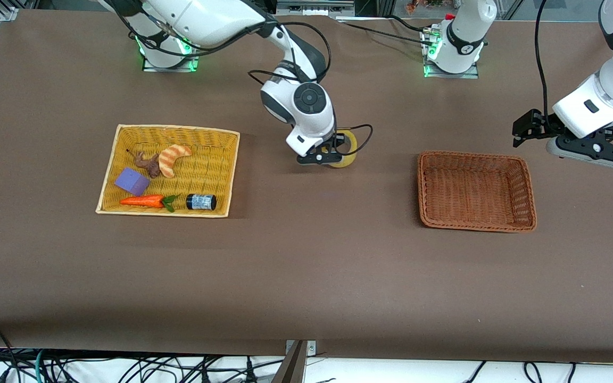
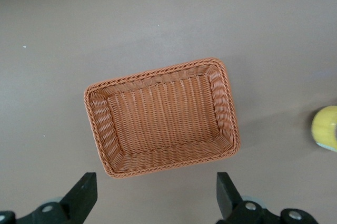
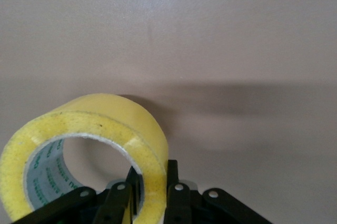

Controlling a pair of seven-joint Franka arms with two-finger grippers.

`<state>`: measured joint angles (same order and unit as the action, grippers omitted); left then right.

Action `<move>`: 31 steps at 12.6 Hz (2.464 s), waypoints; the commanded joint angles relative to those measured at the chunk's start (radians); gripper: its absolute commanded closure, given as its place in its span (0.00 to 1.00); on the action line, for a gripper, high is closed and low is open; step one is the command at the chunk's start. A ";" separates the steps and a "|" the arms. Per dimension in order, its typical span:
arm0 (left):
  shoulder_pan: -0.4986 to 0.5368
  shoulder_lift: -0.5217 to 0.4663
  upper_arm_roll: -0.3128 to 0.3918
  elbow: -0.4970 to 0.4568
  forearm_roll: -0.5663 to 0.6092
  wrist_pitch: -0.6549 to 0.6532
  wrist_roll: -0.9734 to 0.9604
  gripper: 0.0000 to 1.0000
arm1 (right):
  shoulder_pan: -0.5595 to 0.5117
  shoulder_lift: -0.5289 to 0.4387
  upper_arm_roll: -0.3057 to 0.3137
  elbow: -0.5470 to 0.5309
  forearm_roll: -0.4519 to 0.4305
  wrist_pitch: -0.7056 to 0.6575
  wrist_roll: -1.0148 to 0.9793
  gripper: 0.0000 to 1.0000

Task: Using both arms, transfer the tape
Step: 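Grasp the tape roll and carry it toward the table middle, then set the tape roll on the table and open the right gripper, then withdraw the right gripper while the left gripper reaches the tape roll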

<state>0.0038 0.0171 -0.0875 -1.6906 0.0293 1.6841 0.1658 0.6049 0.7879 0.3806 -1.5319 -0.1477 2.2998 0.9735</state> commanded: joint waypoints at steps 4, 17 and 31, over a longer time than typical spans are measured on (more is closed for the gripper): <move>-0.007 0.006 0.005 0.023 0.000 -0.023 -0.006 0.00 | -0.011 -0.007 -0.003 0.044 -0.030 -0.005 0.060 0.00; -0.090 0.225 -0.182 -0.110 -0.137 0.134 -0.022 0.00 | -0.525 -0.713 -0.180 -0.271 0.192 -0.552 -0.934 0.00; -0.275 0.572 -0.324 -0.227 0.103 0.583 -0.433 0.22 | -0.522 -0.766 -0.319 -0.261 0.152 -0.591 -1.124 0.00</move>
<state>-0.2749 0.5779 -0.4043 -1.9158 0.1045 2.2622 -0.2653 0.0773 0.0520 0.0641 -1.7705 0.0186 1.6999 -0.1497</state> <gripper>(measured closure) 0.044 0.000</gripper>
